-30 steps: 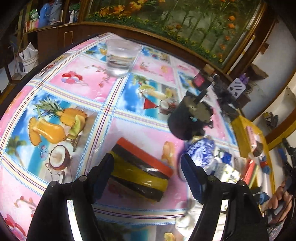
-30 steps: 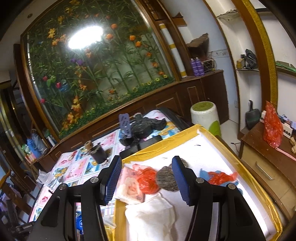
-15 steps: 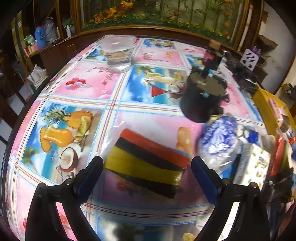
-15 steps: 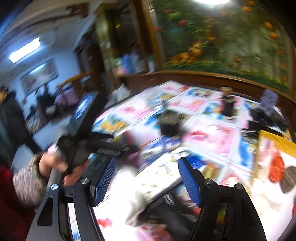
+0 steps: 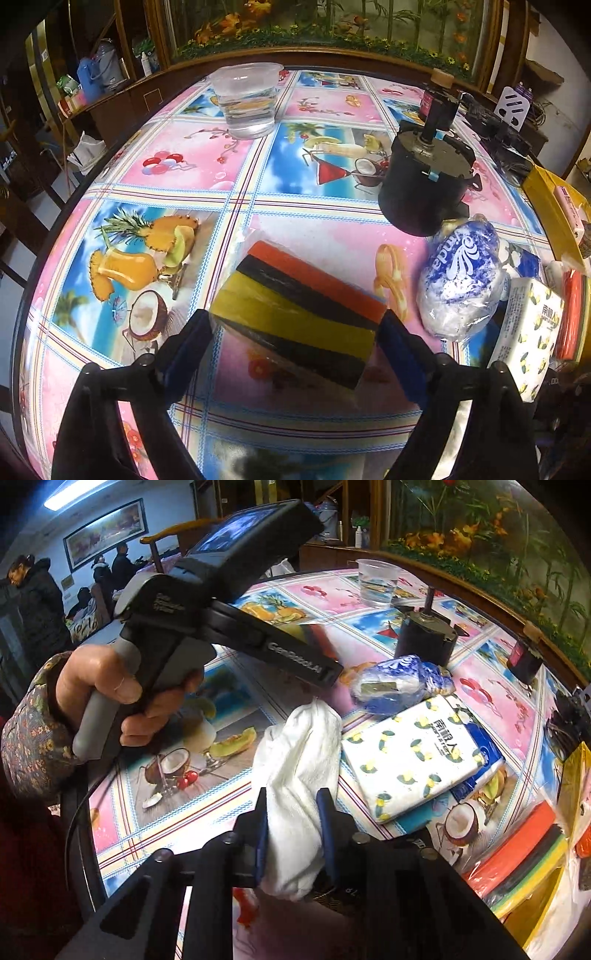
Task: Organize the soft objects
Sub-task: 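Move the left tool to the striped sponge while the right tool grasps the white tissue, then grasp and lift the red-black-yellow striped sponge with the left tool while the right tool holds the tissue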
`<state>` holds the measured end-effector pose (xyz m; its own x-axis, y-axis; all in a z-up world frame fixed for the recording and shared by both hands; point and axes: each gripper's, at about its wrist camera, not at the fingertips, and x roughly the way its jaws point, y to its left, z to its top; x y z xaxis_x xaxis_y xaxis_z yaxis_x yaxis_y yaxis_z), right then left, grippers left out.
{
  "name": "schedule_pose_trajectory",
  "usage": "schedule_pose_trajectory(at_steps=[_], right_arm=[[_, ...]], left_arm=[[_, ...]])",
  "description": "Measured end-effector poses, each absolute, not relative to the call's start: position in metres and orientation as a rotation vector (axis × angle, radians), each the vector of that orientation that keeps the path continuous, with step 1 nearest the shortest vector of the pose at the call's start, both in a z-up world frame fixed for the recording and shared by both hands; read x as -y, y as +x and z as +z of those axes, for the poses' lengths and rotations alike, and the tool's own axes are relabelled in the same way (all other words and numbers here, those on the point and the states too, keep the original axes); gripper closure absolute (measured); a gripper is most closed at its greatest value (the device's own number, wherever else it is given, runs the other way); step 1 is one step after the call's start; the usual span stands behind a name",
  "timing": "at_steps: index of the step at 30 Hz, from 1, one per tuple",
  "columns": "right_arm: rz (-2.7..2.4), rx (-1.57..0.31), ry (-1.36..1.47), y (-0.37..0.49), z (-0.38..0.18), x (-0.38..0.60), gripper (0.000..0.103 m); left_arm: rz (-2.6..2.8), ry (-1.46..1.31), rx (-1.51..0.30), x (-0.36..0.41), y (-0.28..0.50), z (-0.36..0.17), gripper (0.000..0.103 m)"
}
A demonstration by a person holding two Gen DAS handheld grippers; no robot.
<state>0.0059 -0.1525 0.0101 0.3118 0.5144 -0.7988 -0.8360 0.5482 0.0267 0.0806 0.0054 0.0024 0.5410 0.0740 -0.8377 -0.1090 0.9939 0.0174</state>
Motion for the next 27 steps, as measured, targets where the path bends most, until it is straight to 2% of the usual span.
schedule_pose_trajectory(at_steps=[5,16,27], right_arm=[[0.925,-0.792,-0.347,0.009,0.026,0.166,0.084],[0.908,-0.574,0.135,0.027,0.081,0.241,0.084],[0.761,-0.582,0.187,0.04,0.086,0.255,0.084]], left_arm=[[0.087,-0.097,-0.963,-0.012,0.077,0.01,0.019],[-0.012,-0.158,-0.809,-0.007,0.063,0.04,0.019],[-0.058,-0.114,-0.745,0.007,0.053,0.05,0.019]])
